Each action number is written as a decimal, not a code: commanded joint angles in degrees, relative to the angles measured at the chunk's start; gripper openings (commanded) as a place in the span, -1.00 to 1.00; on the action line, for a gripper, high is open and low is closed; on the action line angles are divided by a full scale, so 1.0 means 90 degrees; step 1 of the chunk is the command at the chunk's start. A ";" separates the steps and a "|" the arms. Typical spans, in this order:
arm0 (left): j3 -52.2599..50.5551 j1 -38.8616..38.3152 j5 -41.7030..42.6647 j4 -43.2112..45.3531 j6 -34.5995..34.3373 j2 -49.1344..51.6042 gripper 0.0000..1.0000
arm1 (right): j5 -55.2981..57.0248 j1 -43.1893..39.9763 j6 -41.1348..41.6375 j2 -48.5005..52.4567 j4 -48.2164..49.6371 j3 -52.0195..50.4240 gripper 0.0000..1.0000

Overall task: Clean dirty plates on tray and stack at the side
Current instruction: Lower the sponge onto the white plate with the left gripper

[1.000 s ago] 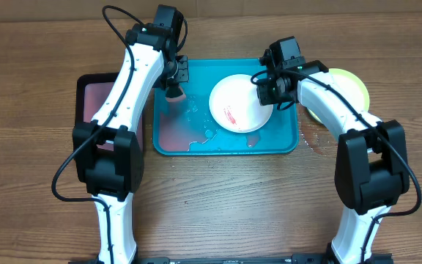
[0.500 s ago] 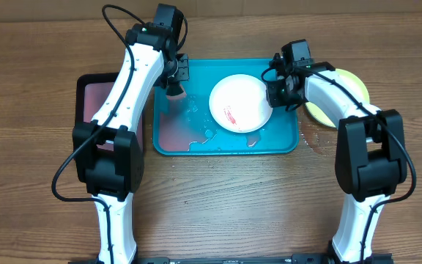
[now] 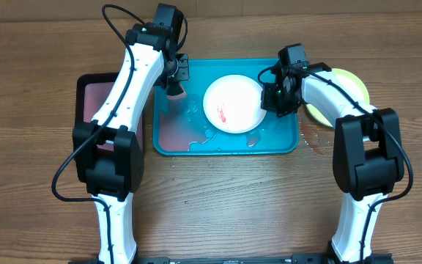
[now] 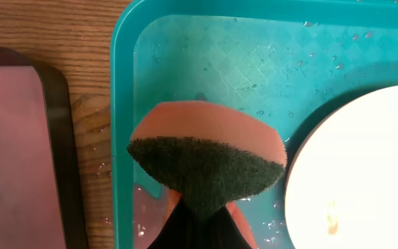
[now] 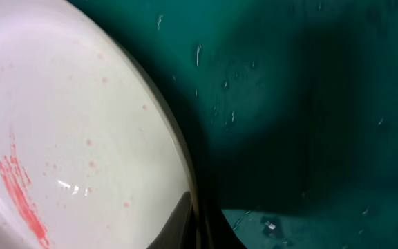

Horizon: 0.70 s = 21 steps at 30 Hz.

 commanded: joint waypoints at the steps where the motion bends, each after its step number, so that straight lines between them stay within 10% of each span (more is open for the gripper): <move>1: -0.0022 -0.0146 0.0051 0.0027 0.0032 -0.0058 -0.91 | -0.0165 0.0452 0.1178 0.0075 -0.0199 0.0078 -0.93; 21: -0.0034 -0.0525 0.0044 -0.0138 0.1722 0.0432 -0.92 | 0.0073 0.0962 0.1477 0.0075 -0.0019 -0.0141 -0.93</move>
